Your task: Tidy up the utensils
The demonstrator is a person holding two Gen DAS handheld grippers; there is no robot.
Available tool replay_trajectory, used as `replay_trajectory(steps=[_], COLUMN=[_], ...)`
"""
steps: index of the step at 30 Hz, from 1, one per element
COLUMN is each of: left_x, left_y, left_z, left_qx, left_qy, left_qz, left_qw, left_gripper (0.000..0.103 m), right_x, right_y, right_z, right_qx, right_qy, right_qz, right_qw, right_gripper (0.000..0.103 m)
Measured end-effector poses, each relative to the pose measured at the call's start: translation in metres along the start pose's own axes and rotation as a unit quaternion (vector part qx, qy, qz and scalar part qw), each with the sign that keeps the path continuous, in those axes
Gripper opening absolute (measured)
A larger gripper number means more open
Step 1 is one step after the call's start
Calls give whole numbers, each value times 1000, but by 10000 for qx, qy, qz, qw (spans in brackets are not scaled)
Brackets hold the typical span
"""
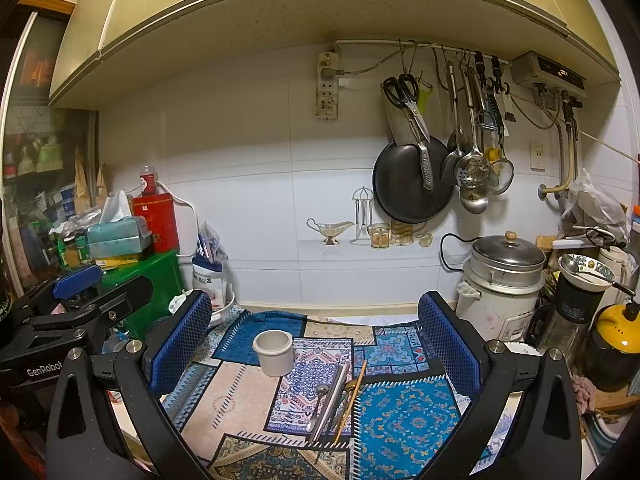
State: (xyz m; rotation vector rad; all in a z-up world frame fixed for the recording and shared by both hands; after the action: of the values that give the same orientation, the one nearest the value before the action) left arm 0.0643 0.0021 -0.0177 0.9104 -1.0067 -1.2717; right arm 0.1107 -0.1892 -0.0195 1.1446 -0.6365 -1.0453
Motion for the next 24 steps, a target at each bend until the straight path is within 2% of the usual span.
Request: replay_trajectory(steps=[24], left_x=[5], left_y=[-4], left_z=[-6], left_qx=[-64], left_qy=[32], left_qz=[21], left_qw=[10000], left_gripper=[102], right_x=[3], right_y=[3], right_z=[1], right_qx=[54], right_qy=[-12], right_qz=[-6], right_qw=[10000], right_gripper=[103])
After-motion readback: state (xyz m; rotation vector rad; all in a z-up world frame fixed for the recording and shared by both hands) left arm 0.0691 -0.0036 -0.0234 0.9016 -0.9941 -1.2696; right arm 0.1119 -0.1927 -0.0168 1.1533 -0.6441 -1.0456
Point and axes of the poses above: each gripper's, at about its wrist camera, not at the fingertips, and z roughly against the way its jaws point, x to its right, y to its top, the point moved 6 cm from there along -z, roughly the way its jaws point, and after that the axes turned 6 degrees about -x, right-handed, at the moved point
